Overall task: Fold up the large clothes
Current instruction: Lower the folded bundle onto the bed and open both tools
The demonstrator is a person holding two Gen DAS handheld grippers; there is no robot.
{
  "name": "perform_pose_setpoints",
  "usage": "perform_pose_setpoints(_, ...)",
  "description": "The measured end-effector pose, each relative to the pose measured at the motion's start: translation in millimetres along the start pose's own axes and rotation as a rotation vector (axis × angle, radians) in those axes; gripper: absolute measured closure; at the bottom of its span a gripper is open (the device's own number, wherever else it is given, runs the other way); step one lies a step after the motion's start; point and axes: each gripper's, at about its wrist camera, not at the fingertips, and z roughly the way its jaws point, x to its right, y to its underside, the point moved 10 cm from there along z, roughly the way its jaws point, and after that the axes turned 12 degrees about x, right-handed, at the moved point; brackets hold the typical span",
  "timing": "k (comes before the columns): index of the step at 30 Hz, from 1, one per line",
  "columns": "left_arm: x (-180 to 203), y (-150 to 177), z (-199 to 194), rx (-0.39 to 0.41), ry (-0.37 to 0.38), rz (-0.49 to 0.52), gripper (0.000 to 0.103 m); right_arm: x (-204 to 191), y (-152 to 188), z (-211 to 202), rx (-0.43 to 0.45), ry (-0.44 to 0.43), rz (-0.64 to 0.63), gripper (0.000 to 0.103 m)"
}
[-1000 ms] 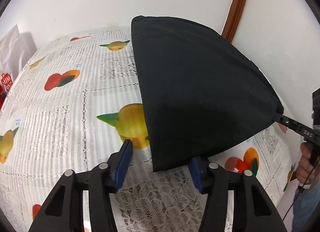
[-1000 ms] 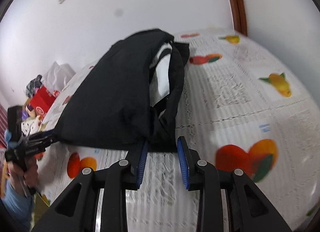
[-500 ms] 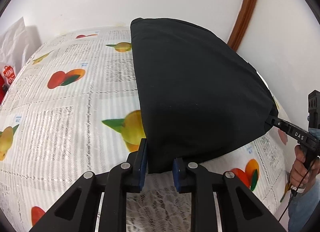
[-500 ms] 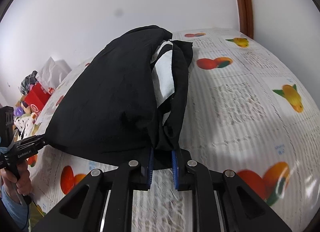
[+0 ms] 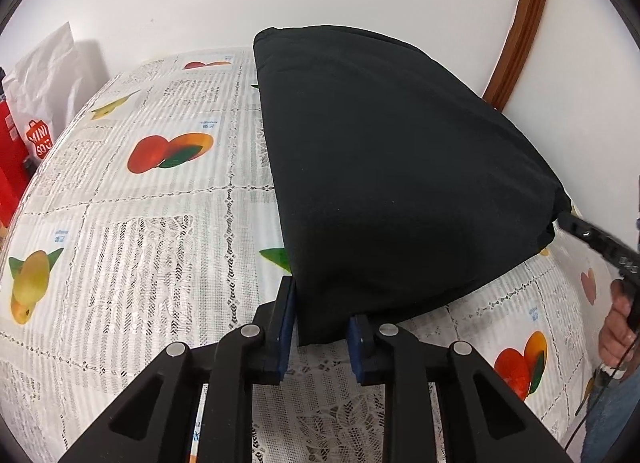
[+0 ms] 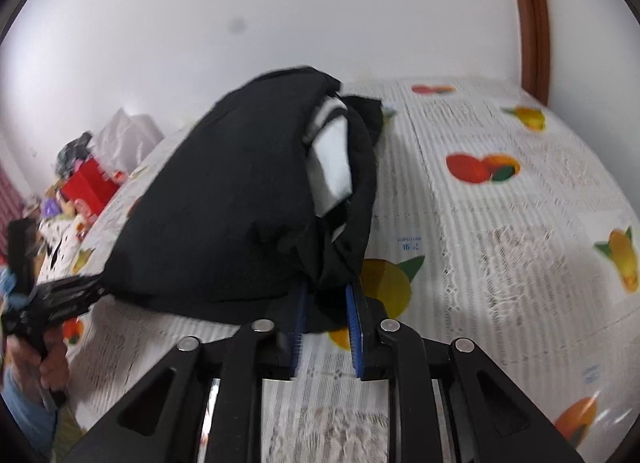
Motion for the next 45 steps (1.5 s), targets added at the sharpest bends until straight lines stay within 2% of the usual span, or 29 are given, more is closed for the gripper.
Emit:
perform_pose_setpoints(1,-1.3,-0.6,0.4,0.001,0.001,0.004,0.080,-2.3,-4.1,-5.4,0.016,-0.009,-0.018,0.067)
perform_pose_setpoints(2,-1.0,-0.7,0.4,0.002,-0.002,0.010,0.079,-4.5,-9.7,-10.3,0.040,-0.016,-0.027,0.058)
perform_pose_setpoints(3,0.3,-0.7,0.3,0.003,-0.002,0.015,0.078,-5.6,-14.7,-12.0,0.054,-0.020,-0.028,0.053)
perform_pose_setpoints(5,3.0,2.4,2.3,0.005,-0.001,0.034,0.073,-4.1,-21.0,-7.5,0.052,-0.021,-0.006,0.053)
perform_pose_setpoints(7,4.7,3.2,3.5,0.008,-0.021,0.057,0.072,1.4,-26.0,4.4,0.041,-0.010,0.049,0.053)
perform_pose_setpoints(8,5.3,3.1,4.0,0.009,-0.032,0.065,0.072,3.8,-25.7,10.4,0.024,-0.001,0.072,0.059)
perform_pose_setpoints(9,5.6,2.6,4.7,0.009,-0.039,0.069,0.072,5.3,-24.7,16.9,0.000,0.006,0.094,0.081)
perform_pose_setpoints(10,5.9,2.1,4.7,0.008,-0.044,0.068,0.072,5.3,-23.6,21.4,-0.022,0.002,0.113,0.092)
perform_pose_setpoints(11,5.5,2.0,4.8,0.007,-0.043,0.062,0.072,3.1,-26.0,19.3,-0.014,-0.019,0.121,0.094)
perform_pose_setpoints(13,4.0,1.7,4.8,0.001,-0.036,0.041,0.073,-3.5,-37.2,-2.2,0.074,-0.096,0.121,0.096)
perform_pose_setpoints(15,3.4,1.0,5.5,-0.003,-0.034,0.034,0.073,-4.8,-35.1,-13.9,0.085,-0.153,0.143,0.096)
perform_pose_setpoints(16,3.4,0.8,6.0,-0.003,-0.034,0.034,0.073,-4.5,-31.2,-14.0,0.072,-0.152,0.145,0.096)
perform_pose_setpoints(19,3.9,1.3,5.5,0.000,-0.039,0.043,0.072,2.1,-9.9,-4.8,-0.008,-0.088,0.112,0.095)
perform_pose_setpoints(21,3.4,2.4,3.2,-0.007,-0.037,0.042,0.072,6.6,-0.4,-3.3,-0.032,-0.044,0.099,0.094)
perform_pose_setpoints(24,3.3,5.4,-3.5,-0.018,-0.027,0.030,0.071,6.7,5.1,-8.1,-0.036,-0.003,0.080,0.094)
perform_pose_setpoints(28,0.3,8.5,-14.6,-0.019,-0.027,0.017,0.057,4.5,7.6,-16.9,-0.040,0.065,0.039,0.093)
perform_pose_setpoints(34,-3.4,9.8,-41.6,0.010,-0.035,0.010,0.050,-7.1,8.0,-38.0,-0.044,0.152,-0.035,0.093)
perform_pose_setpoints(35,-3.4,9.3,-46.2,0.016,-0.037,0.011,0.048,-9.6,7.2,-42.7,-0.041,0.163,-0.034,0.091)
perform_pose_setpoints(37,-1.9,8.1,-57.3,0.032,-0.042,0.014,0.045,-15.6,5.1,-52.1,-0.034,0.179,-0.026,0.081)
perform_pose_setpoints(39,0.4,6.5,-71.8,0.052,-0.055,0.023,0.043,-21.7,2.3,-59.7,-0.022,0.185,-0.009,0.056)
perform_pose_setpoints(41,3.1,3.9,-83.1,0.072,-0.060,0.029,0.039,-28.1,-2.2,-70.7,0.004,0.195,0.006,0.049)
perform_pose_setpoints(45,8.9,-1.1,-107.1,0.110,-0.071,0.034,0.035,-38.5,-8.8,-91.7,0.025,0.251,-0.002,0.045)
